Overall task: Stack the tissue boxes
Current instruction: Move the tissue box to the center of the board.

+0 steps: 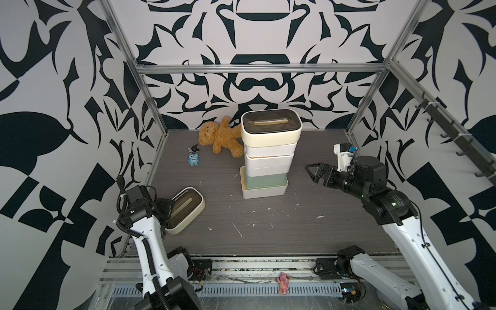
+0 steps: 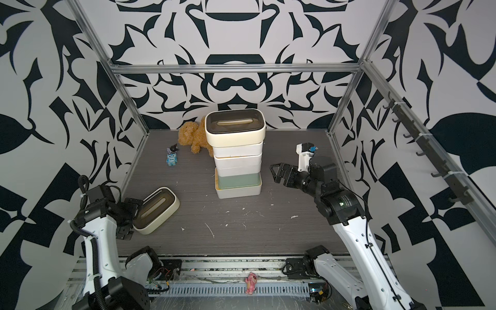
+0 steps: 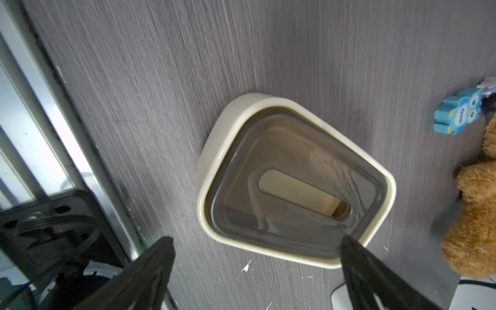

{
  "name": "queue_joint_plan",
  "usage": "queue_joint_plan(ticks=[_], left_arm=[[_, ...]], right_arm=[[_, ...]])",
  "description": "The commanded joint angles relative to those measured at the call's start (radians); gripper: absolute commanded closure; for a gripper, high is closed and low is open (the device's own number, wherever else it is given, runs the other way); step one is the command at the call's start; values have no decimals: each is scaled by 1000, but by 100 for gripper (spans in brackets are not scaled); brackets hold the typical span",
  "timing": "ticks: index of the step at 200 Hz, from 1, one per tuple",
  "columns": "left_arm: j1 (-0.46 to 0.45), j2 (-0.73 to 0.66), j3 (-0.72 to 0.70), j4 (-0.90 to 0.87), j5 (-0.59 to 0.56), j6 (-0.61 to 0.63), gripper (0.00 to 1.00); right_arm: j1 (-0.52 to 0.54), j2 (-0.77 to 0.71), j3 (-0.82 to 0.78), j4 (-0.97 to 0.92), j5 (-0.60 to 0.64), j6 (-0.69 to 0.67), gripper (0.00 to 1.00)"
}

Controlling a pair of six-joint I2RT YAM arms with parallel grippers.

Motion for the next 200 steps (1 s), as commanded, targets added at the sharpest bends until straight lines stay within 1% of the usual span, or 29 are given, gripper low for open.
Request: queue_joint_plan(ticks=[1,23,59,94,136,155,172,200], left_arm=[[30,13,-39,65,-1,-40,1],[52,30,-67,117,26,-48,1],[55,55,-114,199,96,-54,1],[54,75,-148,317,209,-44,1],[50,109,-156,374,316,-34,1],[19,114,-165,405,339,-48,1],[-36,126,-162,430,342,-60,1],[-145,166,-126,454,287,-80,1]], right_arm=[[1,-22,-18,26,-24,2,1],[1,-49,-53,-2,-22,-6,1],[1,-76,-100,-14,-10,4,1],[0,-58,-116,26,-48,34,1],[0,-40,-135,57,-69,55,1],[0,-34,-147,73,-71,64,1],[1,-27,-151,85,-75,72,1],[1,-10,-154,104,-87,81,1]])
